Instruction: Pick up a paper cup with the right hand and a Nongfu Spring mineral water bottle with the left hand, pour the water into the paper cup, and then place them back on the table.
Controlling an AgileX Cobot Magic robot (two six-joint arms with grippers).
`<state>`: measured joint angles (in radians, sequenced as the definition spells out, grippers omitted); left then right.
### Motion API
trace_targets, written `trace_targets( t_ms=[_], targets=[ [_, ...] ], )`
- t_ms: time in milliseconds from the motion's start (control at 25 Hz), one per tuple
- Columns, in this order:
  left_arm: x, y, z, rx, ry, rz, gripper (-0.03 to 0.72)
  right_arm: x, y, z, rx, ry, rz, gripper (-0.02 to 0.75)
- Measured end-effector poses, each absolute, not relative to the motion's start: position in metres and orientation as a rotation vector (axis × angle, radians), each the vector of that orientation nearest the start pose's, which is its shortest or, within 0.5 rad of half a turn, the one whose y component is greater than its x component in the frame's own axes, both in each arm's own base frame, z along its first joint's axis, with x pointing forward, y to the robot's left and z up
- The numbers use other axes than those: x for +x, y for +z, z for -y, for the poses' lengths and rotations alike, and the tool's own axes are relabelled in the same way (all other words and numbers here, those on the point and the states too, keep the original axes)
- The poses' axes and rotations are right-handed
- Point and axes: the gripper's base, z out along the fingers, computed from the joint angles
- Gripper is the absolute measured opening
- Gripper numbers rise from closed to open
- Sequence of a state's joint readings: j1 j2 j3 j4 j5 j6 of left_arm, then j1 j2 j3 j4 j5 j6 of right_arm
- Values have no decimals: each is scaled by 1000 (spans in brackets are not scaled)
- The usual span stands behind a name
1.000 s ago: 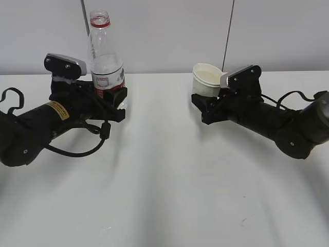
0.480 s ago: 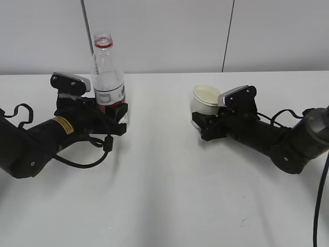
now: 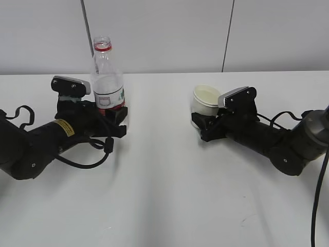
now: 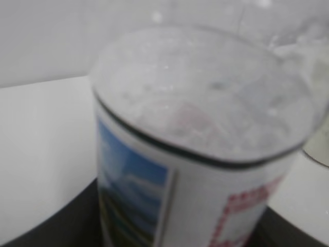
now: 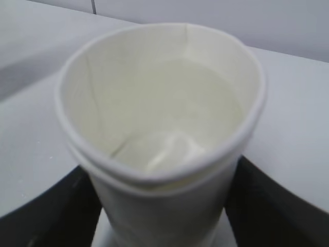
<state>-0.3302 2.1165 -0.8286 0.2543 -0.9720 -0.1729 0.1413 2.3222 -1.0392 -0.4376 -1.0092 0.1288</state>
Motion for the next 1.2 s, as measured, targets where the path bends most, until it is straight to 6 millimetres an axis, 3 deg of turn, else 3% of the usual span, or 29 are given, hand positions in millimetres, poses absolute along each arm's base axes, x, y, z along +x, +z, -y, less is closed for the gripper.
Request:
trace_targets(
  t_ms=[280, 440, 600, 840, 1200],
  targets=[
    [350, 93, 140, 439, -430, -1827, 386, 408, 59, -91, -487, 350, -1728, 552],
    [349, 91, 139, 445, -425, -1847, 475, 408, 59, -91, -486, 352, -1722, 620],
    [349, 88, 139, 450, -416, -1877, 555, 405, 57, -91, -482, 352, -1734, 633],
    [336, 82, 136, 482, -414, -1927, 573, 384, 47, -84, -424, 353, -1802, 633],
    [310, 100, 116, 402, -311, -1952, 573, 350, 63, -64, -212, 272, -1827, 620]
  ],
)
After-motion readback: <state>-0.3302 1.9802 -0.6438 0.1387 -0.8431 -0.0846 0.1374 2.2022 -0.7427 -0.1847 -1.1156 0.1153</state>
